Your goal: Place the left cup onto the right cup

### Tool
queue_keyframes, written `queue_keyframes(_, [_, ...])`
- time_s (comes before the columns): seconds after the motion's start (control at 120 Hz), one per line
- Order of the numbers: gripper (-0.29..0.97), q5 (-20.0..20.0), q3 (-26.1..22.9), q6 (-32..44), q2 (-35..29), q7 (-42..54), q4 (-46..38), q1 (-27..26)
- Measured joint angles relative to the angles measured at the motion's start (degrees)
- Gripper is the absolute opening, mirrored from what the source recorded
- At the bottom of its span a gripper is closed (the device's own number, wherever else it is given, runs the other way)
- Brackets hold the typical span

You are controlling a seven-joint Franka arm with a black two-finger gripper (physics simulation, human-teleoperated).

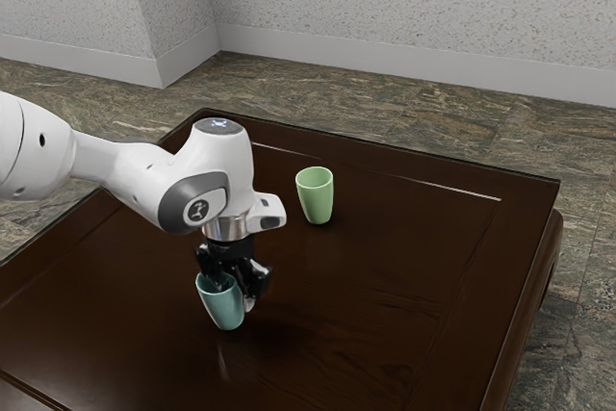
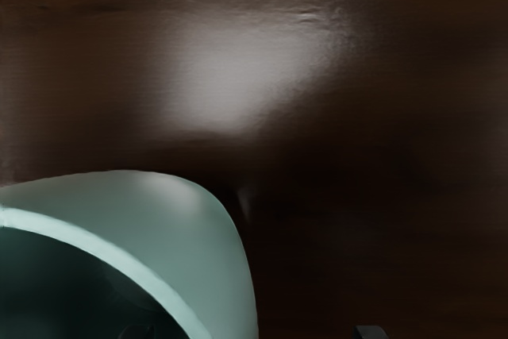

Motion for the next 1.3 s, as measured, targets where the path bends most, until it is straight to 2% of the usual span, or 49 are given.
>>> queue_keyframes(0.142, [0.02,0.01,0.33,-0.26,-0.11,-0.19,0.13,0.28])
queue_keyframes(0.333, [-0.06,0.02,0.88,-0.52,-0.18,-0.42,0.3,0.21])
queue_keyframes(0.567, [-0.09,0.34,0.91,-0.91,-0.29,-0.74,1.04,-0.04])
queue_keyframes(0.933, [-0.1,1.31,2.47,-10.94,-0.6,-1.14,12.46,0.07])
queue_keyframes(1.3, [-0.1,4.22,3.7,-18.51,0.69,-1.11,24.16,1.9])
